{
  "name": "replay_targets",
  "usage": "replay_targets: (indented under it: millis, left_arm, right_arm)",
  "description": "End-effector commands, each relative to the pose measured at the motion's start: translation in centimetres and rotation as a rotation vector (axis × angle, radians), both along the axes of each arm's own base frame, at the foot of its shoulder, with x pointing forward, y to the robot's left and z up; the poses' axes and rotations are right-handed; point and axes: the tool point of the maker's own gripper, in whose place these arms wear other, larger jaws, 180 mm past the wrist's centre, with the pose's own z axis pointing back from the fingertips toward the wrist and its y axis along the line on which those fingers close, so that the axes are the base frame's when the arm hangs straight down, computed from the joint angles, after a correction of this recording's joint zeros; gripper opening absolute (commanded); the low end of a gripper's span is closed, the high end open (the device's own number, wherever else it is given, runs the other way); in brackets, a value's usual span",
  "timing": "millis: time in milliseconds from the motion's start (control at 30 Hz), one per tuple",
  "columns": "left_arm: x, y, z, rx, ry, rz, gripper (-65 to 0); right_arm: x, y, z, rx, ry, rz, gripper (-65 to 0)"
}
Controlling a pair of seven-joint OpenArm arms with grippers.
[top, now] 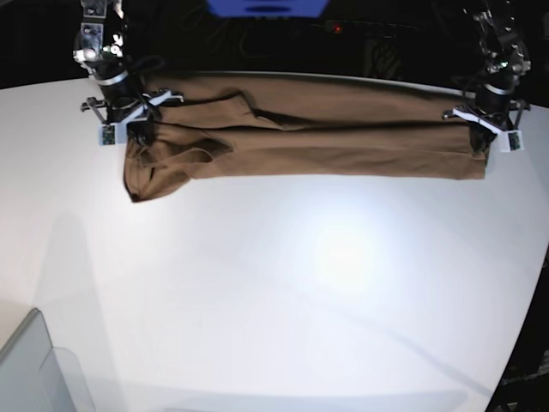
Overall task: Layout the t-shirt on the table in an organized manner, then fold the t-shirt properly
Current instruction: 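Lay the folded strip down and hold its ends with both grippers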
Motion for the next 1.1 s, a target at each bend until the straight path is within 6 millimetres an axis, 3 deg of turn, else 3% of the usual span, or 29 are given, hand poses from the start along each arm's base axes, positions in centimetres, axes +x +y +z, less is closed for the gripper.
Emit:
replay_targets:
  millis: [0,100,200,267,367,500,633,833,1067]
  left_arm:
    - [-0.6,0.4,-0.3,0.019,0.047,-0.027,-63.8]
    - [-0.6,-0.7,-0.3,-0.006,0.044,-0.078,-54.6]
    - [-0.6,-0.8,-0.3,-0.009,0.043,-0.082,-42.9]
    - [-0.7,-0.2,0.0,-0.006,0.034,-0.068,-38.7]
    - [-1.1,1.5,0.7,-0.021,-0.006,0.020,-37.0]
    - [-0.7,4.3,3.7,-0.046,-0.125,0.133,-36.9]
    - [-1.0,5.3,3.3,-0.049,-0.051,0.132,-33.8]
    - [-0.4,5.0,2.6,-0.069,0.008,0.125,-22.6]
    - [0.2,3.6,2.1,-0.084,0.018,0.086,-22.1]
  right_arm:
    - [-0.6,-0.4,-0.7,-0.016,0.043,0.005,-65.0]
    - [-0.7,-0.4,-0.7,-0.016,0.044,0.005,-65.0]
    - [-0.7,-0.4,-0.7,-0.016,0.044,0.005,-65.0]
    - [-0.6,-0.4,-0.7,-0.016,0.043,0.005,-65.0]
    - [-0.6,-0.4,-0.7,-0.015,0.043,0.004,-65.0]
    - [-0.6,-0.4,-0.7,-0.016,0.043,0.005,-65.0]
    - [-0.6,-0.4,-0.7,-0.016,0.043,0.005,-65.0]
    - [-0.5,-0.4,-0.7,-0.016,0.041,0.005,-65.0]
    - [-0.5,-0.4,-0.7,-0.015,0.041,0.006,-65.0]
